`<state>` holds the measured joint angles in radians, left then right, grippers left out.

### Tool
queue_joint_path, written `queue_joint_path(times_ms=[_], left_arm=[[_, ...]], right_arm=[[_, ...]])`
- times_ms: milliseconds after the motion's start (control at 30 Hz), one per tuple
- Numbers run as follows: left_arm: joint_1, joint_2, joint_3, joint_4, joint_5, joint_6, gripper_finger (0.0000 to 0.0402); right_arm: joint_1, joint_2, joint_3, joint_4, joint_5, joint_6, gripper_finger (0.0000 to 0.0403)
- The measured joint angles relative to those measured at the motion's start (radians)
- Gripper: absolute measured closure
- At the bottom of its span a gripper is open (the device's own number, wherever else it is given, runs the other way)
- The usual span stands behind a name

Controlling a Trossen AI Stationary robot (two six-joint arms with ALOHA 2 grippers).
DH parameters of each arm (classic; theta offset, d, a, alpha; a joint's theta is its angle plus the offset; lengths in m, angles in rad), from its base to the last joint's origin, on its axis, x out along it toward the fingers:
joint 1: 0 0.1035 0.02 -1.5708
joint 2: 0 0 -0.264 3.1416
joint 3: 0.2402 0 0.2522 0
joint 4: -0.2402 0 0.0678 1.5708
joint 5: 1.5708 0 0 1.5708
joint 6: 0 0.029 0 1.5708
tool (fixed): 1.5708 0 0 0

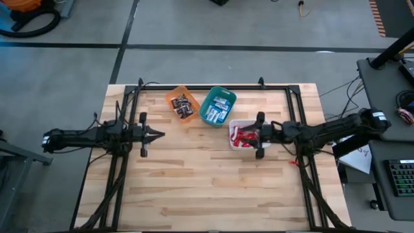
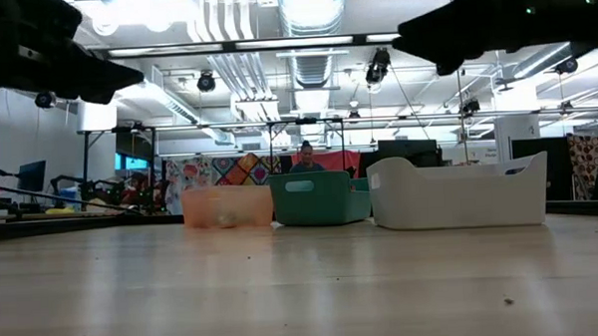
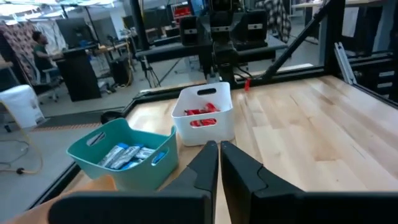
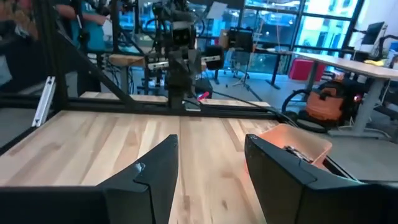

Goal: Sort candy
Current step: Return to Home Position

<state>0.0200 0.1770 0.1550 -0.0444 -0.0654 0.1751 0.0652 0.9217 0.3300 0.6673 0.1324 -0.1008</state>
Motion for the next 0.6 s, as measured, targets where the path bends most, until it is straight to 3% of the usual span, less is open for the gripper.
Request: queue_joint_path(times_ms=[200, 367, 600], left_arm=[[0.024, -0.070, -0.086, 0.063, 0.010, 0.005, 0.0401], [0.028, -0.142, -0.143, 0.122, 0.137, -0.044, 0.0401], [0.029, -0.178, -0.144, 0.086, 0.133, -0.060, 0.0401]], right_arm=[[-0.042, -0.142, -0.104, 0.003, -0.027, 0.030, 0.0225], [-0.042, -0.275, -0.189, 0.005, -0.028, 0.029, 0.0225], [-0.047, -0.467, -0.309, 0.001, -0.028, -0.024, 0.0225]])
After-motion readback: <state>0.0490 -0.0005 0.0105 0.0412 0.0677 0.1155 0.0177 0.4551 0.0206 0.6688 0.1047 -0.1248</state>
